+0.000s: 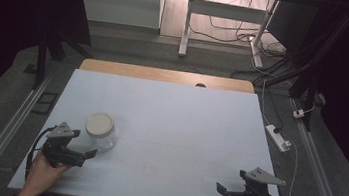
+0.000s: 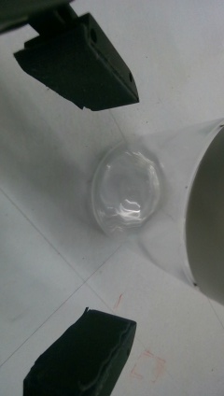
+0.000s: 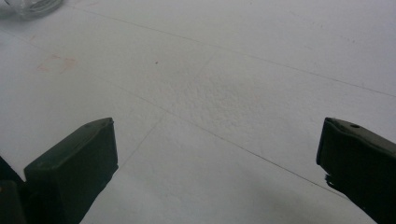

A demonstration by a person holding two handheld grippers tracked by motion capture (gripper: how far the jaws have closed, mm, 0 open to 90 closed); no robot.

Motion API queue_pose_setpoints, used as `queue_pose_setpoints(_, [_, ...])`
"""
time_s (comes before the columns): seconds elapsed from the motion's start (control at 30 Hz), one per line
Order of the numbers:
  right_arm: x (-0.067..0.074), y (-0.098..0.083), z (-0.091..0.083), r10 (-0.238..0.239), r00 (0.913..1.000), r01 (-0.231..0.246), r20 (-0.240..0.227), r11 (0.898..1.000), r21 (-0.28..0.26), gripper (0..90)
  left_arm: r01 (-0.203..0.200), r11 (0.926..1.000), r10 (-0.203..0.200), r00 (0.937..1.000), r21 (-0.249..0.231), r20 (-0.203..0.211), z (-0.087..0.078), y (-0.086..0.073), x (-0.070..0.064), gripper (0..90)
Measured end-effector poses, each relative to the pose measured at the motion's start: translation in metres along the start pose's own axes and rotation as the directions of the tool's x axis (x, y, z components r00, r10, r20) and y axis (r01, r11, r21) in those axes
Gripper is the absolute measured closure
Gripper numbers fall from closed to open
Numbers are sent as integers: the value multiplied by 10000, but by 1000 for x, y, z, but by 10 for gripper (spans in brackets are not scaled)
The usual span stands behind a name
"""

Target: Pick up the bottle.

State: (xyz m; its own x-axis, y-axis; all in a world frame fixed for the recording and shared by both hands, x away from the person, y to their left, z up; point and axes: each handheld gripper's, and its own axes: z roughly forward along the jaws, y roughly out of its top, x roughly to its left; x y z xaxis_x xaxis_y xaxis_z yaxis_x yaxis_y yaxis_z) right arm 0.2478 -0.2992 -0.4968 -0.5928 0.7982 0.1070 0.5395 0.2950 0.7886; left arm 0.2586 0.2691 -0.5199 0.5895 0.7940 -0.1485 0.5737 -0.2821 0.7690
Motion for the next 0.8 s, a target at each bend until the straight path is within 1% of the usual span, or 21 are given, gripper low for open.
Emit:
queue_pose_setpoints(0.13, [0, 0, 0, 12, 10000, -12, -11, 10000, 12, 0, -140, 9999, 140, 9998, 55, 110, 5, 3, 0, 0])
queue_pose_setpoints(0.23, [0, 0, 0, 23, 10000, -23, -13, 10000, 9, 0, -419, 9990, 416, 9990, 173, 140, 12, 7, -1, 0])
queue_pose_setpoints(0.3, [0, 0, 0, 33, 10000, -33, -19, 10000, 13, 0, -495, 9987, 493, 9987, 144, 132, 14, 8, -1, 0])
queue_pose_setpoints(0.53, [0, 0, 0, 35, 10000, -35, -9, 10000, 29, 0, -590, 9982, 590, 9983, -99, 22, 23, 11, 2, 0])
queue_pose_setpoints(0.67, [-1, 0, 0, 21, 10000, -21, -3, 10000, 28, 0, -590, 9979, 591, 9982, -265, 41, 28, 15, 4, 0])
queue_pose_setpoints(0.73, [-1, 0, 0, 28, 10000, -28, -1, 10000, 30, 0, -562, 9980, 566, 9983, -296, 116, 31, 16, 6, 0])
queue_pose_setpoints(0.8, [-1, 0, 0, 23, 10000, -23, -4, 10000, 29, 0, -588, 9978, 590, 9982, -291, 66, 33, 17, 6, 0])
